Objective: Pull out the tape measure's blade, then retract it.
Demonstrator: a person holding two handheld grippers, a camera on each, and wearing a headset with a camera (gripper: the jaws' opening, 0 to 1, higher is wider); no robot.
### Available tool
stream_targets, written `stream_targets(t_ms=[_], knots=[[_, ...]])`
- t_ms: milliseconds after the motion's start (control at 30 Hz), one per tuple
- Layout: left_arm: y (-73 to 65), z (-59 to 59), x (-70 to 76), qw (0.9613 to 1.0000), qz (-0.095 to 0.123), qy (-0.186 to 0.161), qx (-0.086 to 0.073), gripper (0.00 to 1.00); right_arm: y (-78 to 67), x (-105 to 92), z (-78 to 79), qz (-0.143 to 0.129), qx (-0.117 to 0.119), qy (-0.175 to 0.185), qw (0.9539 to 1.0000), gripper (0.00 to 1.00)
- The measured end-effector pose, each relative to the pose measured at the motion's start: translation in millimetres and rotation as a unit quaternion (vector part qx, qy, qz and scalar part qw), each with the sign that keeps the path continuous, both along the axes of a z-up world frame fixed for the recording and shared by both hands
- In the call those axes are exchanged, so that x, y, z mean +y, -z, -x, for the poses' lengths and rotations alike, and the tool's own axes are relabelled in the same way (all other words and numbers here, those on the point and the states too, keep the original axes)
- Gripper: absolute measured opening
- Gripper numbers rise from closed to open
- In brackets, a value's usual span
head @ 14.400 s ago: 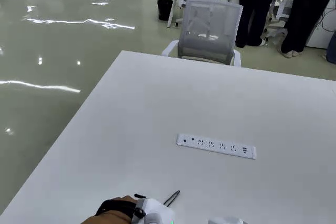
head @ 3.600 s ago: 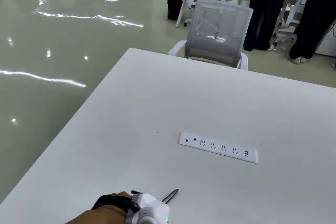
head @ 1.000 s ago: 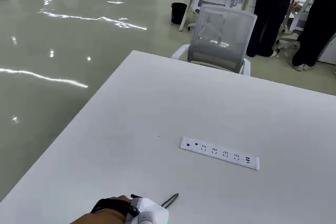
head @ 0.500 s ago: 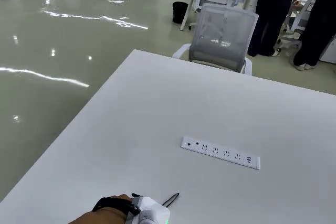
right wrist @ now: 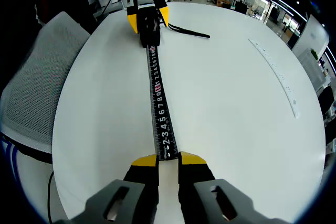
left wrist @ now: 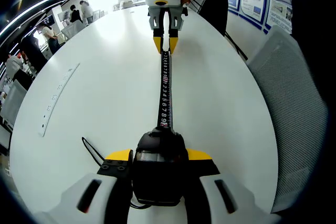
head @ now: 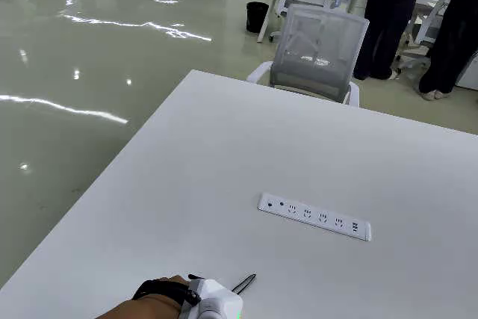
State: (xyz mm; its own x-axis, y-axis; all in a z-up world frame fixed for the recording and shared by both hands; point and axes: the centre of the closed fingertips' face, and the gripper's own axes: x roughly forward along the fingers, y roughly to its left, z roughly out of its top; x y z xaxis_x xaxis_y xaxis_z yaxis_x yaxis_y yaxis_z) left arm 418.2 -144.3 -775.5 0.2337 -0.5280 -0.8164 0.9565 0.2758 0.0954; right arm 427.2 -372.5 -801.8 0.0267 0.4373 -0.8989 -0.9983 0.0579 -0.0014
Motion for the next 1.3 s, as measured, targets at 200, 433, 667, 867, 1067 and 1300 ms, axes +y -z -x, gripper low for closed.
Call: stream_targets(t_ms=[200,433,667,867,1067,1300], knots=[[6.4,-2.1,2.5,1.0,0.0,0.0,0.001,0.33,-2.5,0.6,0.7,-0.001,-0.001,-0.001,1.0,0.11],[-0.2,0.1,0.0,1.0,0.0,0.0,0.002,0.33,-0.4,-3.9,-1.4,0.0,0.001,0.002,1.0,0.11],[0.8,-0.7,0.0,1.0,0.0,-0.002,0.003,0.33,-1.9,-6.0,-2.2,0.002,-0.001,0.003,1.0,0.11],[5.2,-2.6,1.2,1.0,0.0,-0.001,0.004,0.33,-1.4,-6.6,-2.5,0.003,-0.002,0.002,1.0,0.11],[0.2,-1.0,-0.3,1.0,-0.001,-0.001,0.002,0.33,-1.7,-7.7,-2.4,0.006,-0.002,0.003,1.0,0.11],[-3.5,0.0,-1.2,1.0,-0.001,-0.002,0.003,0.33,0.0,-10.0,-3.6,0.006,-0.001,0.007,1.0,0.11]])
